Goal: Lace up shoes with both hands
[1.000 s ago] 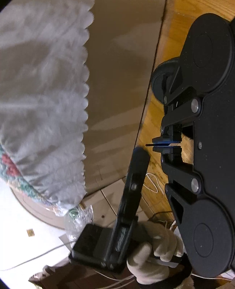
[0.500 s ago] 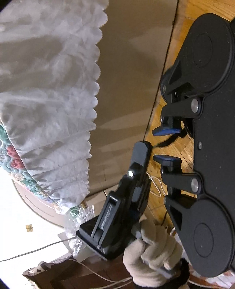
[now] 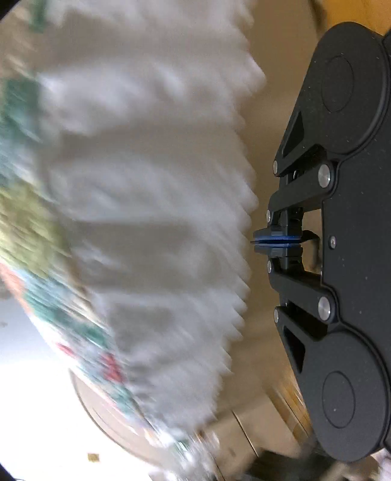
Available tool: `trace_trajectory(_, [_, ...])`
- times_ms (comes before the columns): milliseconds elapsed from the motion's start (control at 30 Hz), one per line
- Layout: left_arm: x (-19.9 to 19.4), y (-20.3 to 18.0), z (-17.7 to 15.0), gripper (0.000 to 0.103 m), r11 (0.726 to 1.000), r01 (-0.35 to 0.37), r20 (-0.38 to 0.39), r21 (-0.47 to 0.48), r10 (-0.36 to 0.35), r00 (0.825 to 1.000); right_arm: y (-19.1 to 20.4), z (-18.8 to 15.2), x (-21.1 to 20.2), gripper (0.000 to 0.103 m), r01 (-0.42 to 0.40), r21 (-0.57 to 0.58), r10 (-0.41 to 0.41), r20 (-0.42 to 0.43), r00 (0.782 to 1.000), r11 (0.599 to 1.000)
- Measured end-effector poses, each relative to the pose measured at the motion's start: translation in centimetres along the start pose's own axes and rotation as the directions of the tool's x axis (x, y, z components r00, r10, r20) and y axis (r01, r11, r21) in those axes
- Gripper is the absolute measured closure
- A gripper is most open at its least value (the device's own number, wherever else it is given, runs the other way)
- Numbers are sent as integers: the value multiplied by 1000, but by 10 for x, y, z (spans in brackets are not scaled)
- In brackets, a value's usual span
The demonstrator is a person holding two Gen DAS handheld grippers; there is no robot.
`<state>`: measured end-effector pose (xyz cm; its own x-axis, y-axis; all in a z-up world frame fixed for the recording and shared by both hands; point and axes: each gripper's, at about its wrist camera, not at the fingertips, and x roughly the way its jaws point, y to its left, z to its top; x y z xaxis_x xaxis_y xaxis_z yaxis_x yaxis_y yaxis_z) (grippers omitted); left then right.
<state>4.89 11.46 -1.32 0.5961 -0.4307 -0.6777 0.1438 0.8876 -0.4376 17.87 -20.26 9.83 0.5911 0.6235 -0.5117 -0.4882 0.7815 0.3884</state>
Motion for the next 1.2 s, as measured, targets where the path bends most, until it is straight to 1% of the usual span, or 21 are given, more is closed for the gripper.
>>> trace_trajectory(33, [4,-1,-3,81,1000,-6,-7,4,6,1000,-3,5,-5,100,-16,-10,17,10,1000,1000])
trace_trajectory(100, [10,-3,-8,80,1000,-11,-13,18,11,1000,-4,7,-8,100,-61,-20,60,-9,998,998])
trace_trajectory(167, [14,-3,-8,75,1000,1,-9,22,0,1000,6,-3,-2,100,-128,-42,125,-70,990,991])
trace_trajectory(200, [16,-2,-8,74,1000,3,-9,16,-3,1000,13,-10,3,100,-169,-53,162,-110,981,984])
trace_trajectory(233, [18,-1,-8,74,1000,1,-10,12,-1,1000,22,-20,10,100,-219,-61,206,-162,965,974])
trace_trajectory(300, [22,2,-9,79,1000,-13,-14,6,13,1000,40,-38,24,100,-310,-75,281,-266,922,948])
trace_trajectory(333, [23,5,-10,85,1000,-12,-12,-10,12,1000,49,-46,32,100,-337,-93,292,-320,901,937])
trace_trajectory(367, [25,11,-12,90,999,9,-9,-45,-10,1000,59,-53,40,100,-358,-117,293,-372,881,926])
trace_trajectory(400, [25,19,-15,90,995,43,-4,-94,-43,999,67,-59,47,100,-376,-137,293,-412,863,916])
trace_trajectory(467, [26,35,-20,92,974,104,11,-200,-103,995,77,-66,57,100,-402,-155,298,-452,841,902])
trace_trajectory(567, [28,55,-28,92,934,184,34,-308,-182,983,84,-69,68,100,-415,-173,293,-476,829,893])
trace_trajectory(600, [28,60,-31,92,922,204,41,-328,-202,979,86,-69,71,100,-421,-176,295,-482,825,890])
trace_trajectory(733, [31,68,-34,92,907,242,46,-344,-241,969,91,-68,79,100,-437,-216,282,-506,815,873])
trace_trajectory(767, [32,70,-33,92,906,248,44,-343,-248,968,91,-68,82,100,-442,-221,283,-511,812,869])
trace_trajectory(833, [32,70,-31,92,913,247,31,-325,-251,968,92,-69,85,100,-450,-242,274,-526,805,859])
trace_trajectory(900, [31,70,-28,92,920,243,17,-308,-250,968,93,-68,88,100,-467,-250,282,-533,797,848])
trace_trajectory(967, [29,72,-26,92,921,237,9,-308,-247,969,93,-69,91,100,-480,-243,292,-541,788,843])
trace_trajectory(1100, [26,76,-25,91,924,223,2,-309,-234,972,88,-70,90,100,-501,-207,334,-530,779,840])
trace_trajectory(1200, [25,75,-24,91,928,214,-4,-305,-226,974,87,-72,88,100,-507,-200,345,-527,777,838])
